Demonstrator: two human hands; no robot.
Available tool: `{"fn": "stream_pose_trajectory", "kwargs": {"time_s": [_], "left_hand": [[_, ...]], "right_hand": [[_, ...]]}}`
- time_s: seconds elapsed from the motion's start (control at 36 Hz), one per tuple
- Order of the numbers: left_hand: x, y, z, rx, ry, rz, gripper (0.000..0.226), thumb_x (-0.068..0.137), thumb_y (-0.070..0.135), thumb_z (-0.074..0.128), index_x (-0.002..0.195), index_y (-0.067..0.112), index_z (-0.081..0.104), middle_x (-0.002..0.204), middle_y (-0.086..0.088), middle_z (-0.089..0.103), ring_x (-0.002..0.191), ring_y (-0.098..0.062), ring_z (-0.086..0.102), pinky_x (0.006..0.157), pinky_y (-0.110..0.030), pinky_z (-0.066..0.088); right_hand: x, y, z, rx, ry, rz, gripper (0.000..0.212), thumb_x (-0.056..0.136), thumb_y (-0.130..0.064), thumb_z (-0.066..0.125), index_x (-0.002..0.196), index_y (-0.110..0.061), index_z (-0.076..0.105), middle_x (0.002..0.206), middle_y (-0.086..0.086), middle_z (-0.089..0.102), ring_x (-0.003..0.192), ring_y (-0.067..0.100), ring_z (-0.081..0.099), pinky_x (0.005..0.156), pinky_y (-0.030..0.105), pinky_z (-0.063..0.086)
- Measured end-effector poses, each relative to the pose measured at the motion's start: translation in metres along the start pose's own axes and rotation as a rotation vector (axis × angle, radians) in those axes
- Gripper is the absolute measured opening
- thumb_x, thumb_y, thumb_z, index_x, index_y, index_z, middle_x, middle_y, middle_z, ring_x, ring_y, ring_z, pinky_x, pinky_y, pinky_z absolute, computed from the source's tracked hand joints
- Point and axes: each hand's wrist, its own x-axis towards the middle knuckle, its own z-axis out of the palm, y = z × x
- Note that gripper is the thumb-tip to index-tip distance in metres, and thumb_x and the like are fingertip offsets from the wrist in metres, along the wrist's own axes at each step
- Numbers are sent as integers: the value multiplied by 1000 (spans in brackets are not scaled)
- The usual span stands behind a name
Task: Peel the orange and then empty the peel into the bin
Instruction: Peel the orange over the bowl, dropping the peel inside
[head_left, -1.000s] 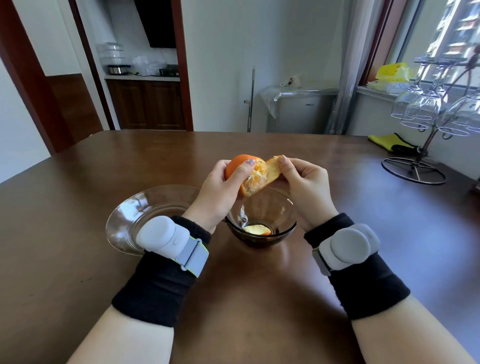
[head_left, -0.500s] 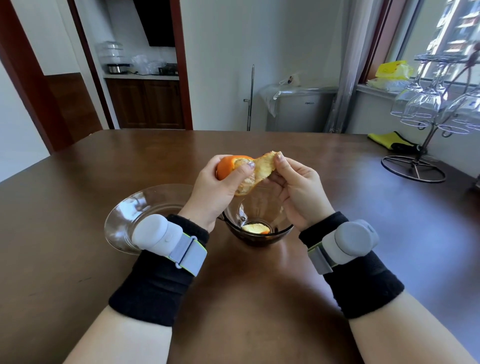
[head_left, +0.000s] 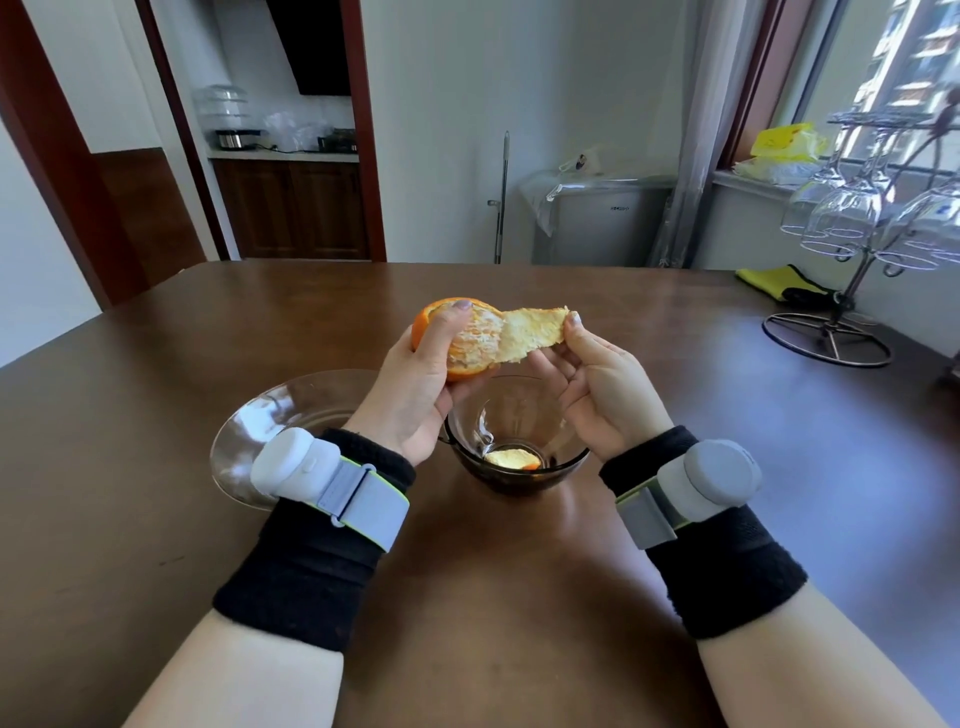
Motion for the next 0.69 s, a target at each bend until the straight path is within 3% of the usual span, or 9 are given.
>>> {"fn": "stream_pose_trajectory", "kwargs": {"time_s": [0.11,0.25,0.36,0.44,0.53,0.69], "left_hand": [[2,-7,2,145,67,84,34,89,33,63,115,13,55,115,-9,64,109,-22,63,92,-35,54],[4,-12,1,399,178,297,34,84,34,69,109,19,52,106,-2,59,98,-16,61,77,-29,56],[4,-12,-4,627,222,429,37,84,41,67,111,20,52,98,10,56,92,-13,60,72,-29,57],[4,-13,-5,690,195,423,40,84,44,66,113,20,51,101,6,58,93,-14,61,73,-29,58],[4,-15,-4,663,157,389,40,86,43,64,115,19,51,106,1,58,99,-17,61,79,-32,59],[4,-14,-5,648,101,430,35,87,41,62,116,24,53,108,8,57,102,-16,59,81,-35,58]], "right_hand": [[2,-2,-1,-109,-55,-42,23,99,-12,44,96,2,61,85,13,69,76,21,67,68,28,59],[-2,-2,5,-291,-70,-30,35,101,-22,36,112,2,60,94,17,65,79,27,62,71,37,54],[-5,1,10,-542,-47,-84,40,98,-39,40,103,-10,67,93,14,65,81,27,65,68,37,54],[-8,2,7,-730,-95,-217,28,92,-32,57,108,-12,67,99,10,66,78,15,68,65,33,59],[-9,3,3,-838,-131,-254,31,84,-26,69,109,-9,69,100,16,70,79,24,70,67,38,61],[-3,2,-4,-802,-151,-246,22,85,-14,68,103,-1,70,88,15,72,74,17,70,62,28,59]]}}
